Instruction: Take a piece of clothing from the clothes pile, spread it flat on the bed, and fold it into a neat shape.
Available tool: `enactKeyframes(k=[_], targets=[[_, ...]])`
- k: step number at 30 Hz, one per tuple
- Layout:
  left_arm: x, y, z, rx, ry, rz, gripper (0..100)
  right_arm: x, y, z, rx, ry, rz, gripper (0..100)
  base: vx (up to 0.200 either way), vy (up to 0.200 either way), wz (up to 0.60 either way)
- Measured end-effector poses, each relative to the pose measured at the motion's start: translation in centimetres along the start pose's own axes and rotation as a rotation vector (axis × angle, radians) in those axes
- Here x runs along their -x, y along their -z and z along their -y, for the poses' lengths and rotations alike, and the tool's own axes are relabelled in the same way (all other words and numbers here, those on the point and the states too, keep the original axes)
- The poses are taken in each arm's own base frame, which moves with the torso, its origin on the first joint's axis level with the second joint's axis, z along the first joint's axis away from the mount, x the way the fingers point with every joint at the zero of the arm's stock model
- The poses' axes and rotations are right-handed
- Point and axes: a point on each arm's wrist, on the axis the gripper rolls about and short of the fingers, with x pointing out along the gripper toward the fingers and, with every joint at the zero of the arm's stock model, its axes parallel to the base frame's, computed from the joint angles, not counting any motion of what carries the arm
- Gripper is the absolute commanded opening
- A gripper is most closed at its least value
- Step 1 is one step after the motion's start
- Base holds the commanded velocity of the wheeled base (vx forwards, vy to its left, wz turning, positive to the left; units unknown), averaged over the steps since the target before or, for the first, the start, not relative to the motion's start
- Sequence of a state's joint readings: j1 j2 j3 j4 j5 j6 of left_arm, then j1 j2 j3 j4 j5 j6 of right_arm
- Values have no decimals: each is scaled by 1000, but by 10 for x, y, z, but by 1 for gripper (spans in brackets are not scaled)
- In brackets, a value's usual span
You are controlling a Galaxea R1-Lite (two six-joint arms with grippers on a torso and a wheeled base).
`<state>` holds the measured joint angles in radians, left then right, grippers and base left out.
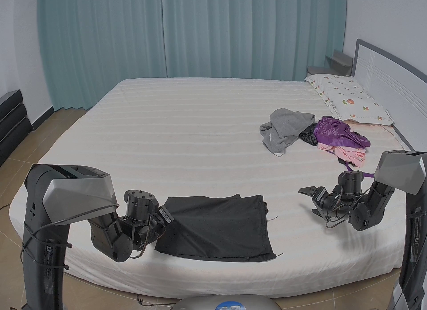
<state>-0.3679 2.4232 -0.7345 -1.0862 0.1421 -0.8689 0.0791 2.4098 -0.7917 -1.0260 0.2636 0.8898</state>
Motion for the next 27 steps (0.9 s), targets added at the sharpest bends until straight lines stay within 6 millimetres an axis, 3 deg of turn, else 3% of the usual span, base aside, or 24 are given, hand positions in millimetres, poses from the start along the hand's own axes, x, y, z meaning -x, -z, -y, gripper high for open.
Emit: enactKeyframes(k=[27], targets=[[3, -4, -12, 37, -66, 32, 0, 0, 0, 0, -1, -1, 0, 100, 0, 200, 0]])
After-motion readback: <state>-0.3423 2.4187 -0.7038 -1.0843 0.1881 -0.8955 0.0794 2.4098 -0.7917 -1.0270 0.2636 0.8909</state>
